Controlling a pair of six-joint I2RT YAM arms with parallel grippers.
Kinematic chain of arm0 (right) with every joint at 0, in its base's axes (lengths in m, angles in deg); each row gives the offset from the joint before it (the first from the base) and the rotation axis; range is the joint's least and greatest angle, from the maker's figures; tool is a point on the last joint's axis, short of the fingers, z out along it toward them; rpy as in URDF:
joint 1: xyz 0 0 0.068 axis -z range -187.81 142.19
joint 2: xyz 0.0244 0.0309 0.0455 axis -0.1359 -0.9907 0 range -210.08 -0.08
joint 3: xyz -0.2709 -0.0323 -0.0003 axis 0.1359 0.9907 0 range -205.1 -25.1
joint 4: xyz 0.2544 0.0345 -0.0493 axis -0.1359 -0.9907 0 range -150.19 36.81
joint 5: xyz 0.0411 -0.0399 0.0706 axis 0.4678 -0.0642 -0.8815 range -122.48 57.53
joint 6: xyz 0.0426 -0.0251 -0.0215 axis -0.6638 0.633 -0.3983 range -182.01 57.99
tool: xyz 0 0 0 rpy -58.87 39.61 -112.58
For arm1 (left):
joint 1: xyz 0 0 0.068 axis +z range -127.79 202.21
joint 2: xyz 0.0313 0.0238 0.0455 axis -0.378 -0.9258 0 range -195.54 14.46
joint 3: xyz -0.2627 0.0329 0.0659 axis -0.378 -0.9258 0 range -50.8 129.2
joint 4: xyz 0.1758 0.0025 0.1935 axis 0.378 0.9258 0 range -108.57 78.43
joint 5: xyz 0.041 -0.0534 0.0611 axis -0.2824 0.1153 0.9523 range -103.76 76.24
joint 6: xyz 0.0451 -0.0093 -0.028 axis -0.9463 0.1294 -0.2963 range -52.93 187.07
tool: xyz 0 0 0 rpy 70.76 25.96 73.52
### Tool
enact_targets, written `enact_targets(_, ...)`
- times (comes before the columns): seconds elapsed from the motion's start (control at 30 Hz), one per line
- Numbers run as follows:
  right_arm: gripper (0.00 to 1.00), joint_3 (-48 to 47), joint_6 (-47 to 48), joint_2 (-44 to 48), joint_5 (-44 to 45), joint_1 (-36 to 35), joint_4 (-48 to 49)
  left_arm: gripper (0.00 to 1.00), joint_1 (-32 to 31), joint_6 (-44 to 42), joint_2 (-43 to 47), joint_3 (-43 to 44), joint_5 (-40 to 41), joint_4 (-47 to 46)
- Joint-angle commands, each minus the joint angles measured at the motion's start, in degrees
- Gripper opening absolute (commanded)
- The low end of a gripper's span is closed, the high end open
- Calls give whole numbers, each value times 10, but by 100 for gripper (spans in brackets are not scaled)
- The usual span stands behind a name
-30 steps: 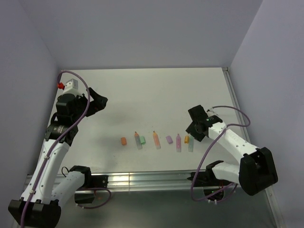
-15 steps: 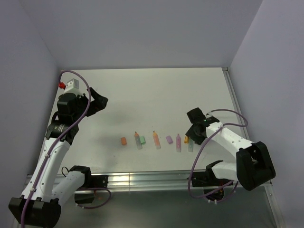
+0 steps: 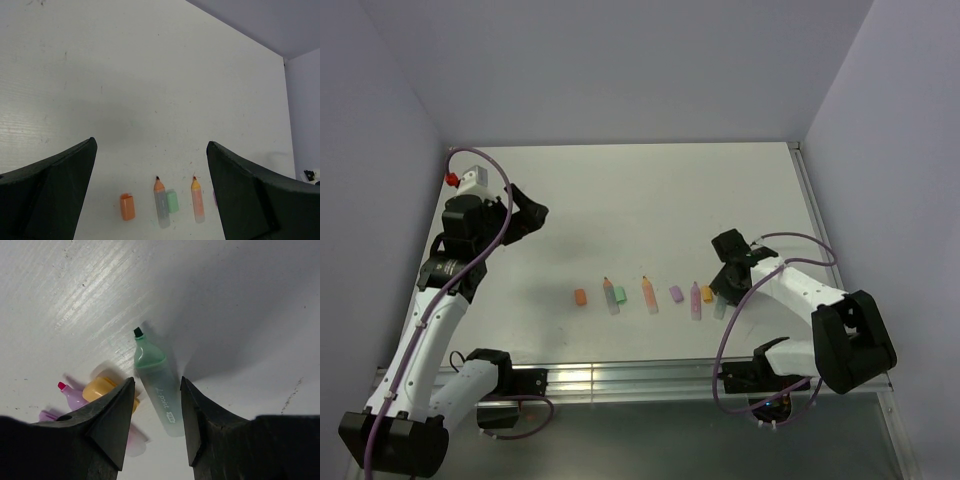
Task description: Insert the pens into the pen caps
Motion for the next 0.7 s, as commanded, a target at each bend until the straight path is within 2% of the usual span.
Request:
enact_targets(0.0,49,2,5,-4,11,0,14,97,-2,4,-1,13,-9,-23)
enact_targets(0.17,39,2,14,-17,13,0,15,97,-2,3,-2,12,-10,-22)
enact_targets(0.43,39,14,29,-27,7,2,29,99,-2,5,-9,9,-16,-21)
enact_targets(0.5,36,15,31,-29,7,3,32,100,-2,5,-13,8,-33,-23)
enact_targets(0.67,19,22,43,-16,13,4,33,100,-1,14,-12,0,-66,-45)
